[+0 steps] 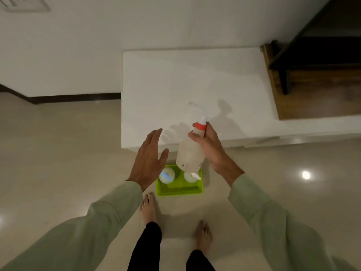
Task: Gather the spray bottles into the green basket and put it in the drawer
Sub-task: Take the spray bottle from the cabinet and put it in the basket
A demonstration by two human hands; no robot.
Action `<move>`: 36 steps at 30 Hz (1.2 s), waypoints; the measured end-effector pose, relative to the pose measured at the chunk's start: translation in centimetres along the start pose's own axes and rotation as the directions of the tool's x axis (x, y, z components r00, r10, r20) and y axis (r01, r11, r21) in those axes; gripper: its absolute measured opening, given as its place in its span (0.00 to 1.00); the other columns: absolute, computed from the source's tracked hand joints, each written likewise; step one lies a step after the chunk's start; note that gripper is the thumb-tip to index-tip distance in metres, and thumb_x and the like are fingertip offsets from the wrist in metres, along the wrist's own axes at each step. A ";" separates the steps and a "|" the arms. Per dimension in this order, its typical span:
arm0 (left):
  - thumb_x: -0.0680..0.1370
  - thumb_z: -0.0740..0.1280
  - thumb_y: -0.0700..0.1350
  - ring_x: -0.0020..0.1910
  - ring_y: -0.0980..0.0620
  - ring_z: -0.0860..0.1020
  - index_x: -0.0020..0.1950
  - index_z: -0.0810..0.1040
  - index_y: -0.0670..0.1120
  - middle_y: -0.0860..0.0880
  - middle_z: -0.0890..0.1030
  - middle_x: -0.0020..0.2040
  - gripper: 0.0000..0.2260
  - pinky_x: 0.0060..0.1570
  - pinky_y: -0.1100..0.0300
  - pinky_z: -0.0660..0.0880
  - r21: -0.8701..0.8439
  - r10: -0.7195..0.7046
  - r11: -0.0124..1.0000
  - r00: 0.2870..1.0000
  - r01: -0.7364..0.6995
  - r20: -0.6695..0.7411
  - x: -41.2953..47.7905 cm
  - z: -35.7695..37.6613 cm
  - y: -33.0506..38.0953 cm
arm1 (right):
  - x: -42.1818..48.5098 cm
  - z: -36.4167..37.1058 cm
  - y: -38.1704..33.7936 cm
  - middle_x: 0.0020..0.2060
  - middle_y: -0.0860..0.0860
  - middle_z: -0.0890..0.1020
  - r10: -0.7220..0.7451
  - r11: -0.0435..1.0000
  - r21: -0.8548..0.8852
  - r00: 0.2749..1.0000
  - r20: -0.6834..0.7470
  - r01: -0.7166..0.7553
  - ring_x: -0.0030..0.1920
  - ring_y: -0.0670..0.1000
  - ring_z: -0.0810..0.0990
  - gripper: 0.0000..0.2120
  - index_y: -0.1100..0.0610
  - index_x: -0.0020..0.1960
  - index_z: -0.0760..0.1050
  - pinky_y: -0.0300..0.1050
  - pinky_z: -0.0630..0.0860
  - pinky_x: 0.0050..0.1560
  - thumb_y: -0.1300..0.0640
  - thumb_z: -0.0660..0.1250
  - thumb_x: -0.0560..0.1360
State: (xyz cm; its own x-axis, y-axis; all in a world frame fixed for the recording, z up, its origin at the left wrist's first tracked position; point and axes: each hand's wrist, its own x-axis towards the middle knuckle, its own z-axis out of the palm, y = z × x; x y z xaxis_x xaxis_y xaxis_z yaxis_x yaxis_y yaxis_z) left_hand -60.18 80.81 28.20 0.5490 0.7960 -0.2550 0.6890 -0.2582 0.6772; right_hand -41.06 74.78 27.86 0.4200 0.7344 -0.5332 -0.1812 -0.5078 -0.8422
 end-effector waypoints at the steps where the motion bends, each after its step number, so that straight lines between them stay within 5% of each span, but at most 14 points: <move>1: 0.80 0.63 0.44 0.75 0.49 0.62 0.78 0.57 0.47 0.48 0.62 0.77 0.27 0.73 0.51 0.63 0.001 -0.019 1.000 1.000 0.019 0.005 -1.4 1.1 0.0 | -1.2 -0.4 1.8 0.51 0.47 0.82 0.001 1.000 -0.014 1.000 -0.004 -0.001 0.48 0.39 0.81 0.11 0.57 0.60 0.75 0.35 0.77 0.49 0.61 0.70 0.78; 4: 0.80 0.63 0.44 0.74 0.47 0.64 0.78 0.58 0.47 0.47 0.62 0.77 0.27 0.72 0.50 0.64 -0.021 -0.106 0.994 0.994 0.107 0.039 -5.4 4.4 -0.6 | -4.2 -1.1 7.4 0.52 0.57 0.84 -0.004 0.992 -0.124 0.999 -0.054 -0.003 0.51 0.50 0.82 0.12 0.64 0.57 0.79 0.49 0.77 0.56 0.64 0.73 0.74; 9: 0.79 0.64 0.41 0.73 0.48 0.65 0.76 0.60 0.46 0.48 0.65 0.75 0.27 0.70 0.59 0.61 -0.003 -0.173 0.985 0.982 0.174 0.071 -9.3 10.0 -3.1 | -6.6 -0.8 16.5 0.42 0.46 0.85 -0.025 0.984 -0.179 0.972 -0.236 -0.018 0.41 0.41 0.80 0.17 0.59 0.54 0.83 0.30 0.71 0.41 0.61 0.80 0.66; 12: 0.78 0.66 0.41 0.71 0.47 0.68 0.76 0.61 0.44 0.46 0.67 0.73 0.27 0.67 0.60 0.63 0.019 -0.180 0.984 0.980 0.179 0.086 -10.0 13.0 -6.0 | -6.5 0.6 21.7 0.32 0.36 0.81 -0.010 0.993 -0.112 0.956 -0.295 -0.024 0.35 0.37 0.77 0.16 0.52 0.48 0.84 0.30 0.70 0.37 0.61 0.82 0.62; 16: 0.78 0.66 0.41 0.70 0.47 0.68 0.76 0.62 0.44 0.46 0.68 0.73 0.27 0.65 0.61 0.62 0.049 -0.197 0.980 0.977 0.193 0.085 -10.0 16.1 -10.4 | -4.6 2.7 26.7 0.31 0.38 0.82 -0.002 0.999 -0.040 0.946 -0.324 -0.011 0.34 0.39 0.76 0.19 0.38 0.39 0.81 0.33 0.74 0.38 0.60 0.81 0.62; 22: 0.78 0.66 0.42 0.70 0.47 0.68 0.76 0.61 0.44 0.46 0.68 0.72 0.28 0.61 0.64 0.59 0.048 -0.224 0.974 0.972 0.221 0.071 -8.8 19.9 -16.3 | -0.3 5.4 32.9 0.32 0.39 0.82 -0.037 0.999 -0.011 0.934 -0.354 0.035 0.33 0.35 0.76 0.15 0.54 0.48 0.84 0.25 0.71 0.36 0.66 0.79 0.64; 27: 0.78 0.66 0.43 0.70 0.49 0.68 0.76 0.61 0.45 0.47 0.69 0.72 0.28 0.61 0.66 0.59 0.043 -0.230 0.973 0.970 0.227 0.082 -8.1 22.2 -19.3 | 1.6 6.9 37.0 0.35 0.40 0.82 -0.032 0.999 -0.038 0.921 -0.389 0.019 0.35 0.34 0.78 0.14 0.54 0.48 0.83 0.25 0.72 0.37 0.66 0.79 0.65; 36: 0.78 0.66 0.43 0.70 0.47 0.69 0.77 0.60 0.45 0.46 0.68 0.73 0.28 0.62 0.62 0.61 0.021 -0.270 0.963 0.959 0.269 0.085 -7.0 24.9 -21.8 | 2.7 8.2 41.9 0.45 0.51 0.86 -0.113 0.952 -0.306 0.924 -0.366 -0.005 0.45 0.52 0.83 0.15 0.58 0.53 0.82 0.51 0.80 0.49 0.64 0.78 0.68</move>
State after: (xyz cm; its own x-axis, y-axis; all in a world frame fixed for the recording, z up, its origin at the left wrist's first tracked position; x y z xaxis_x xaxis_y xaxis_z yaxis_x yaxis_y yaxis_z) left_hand -67.26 67.21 -2.00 0.3808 0.7864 -0.4864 0.8211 -0.0458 0.5689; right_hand -54.83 59.21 -9.59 0.7340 0.5707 -0.3682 0.0975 -0.6250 -0.7745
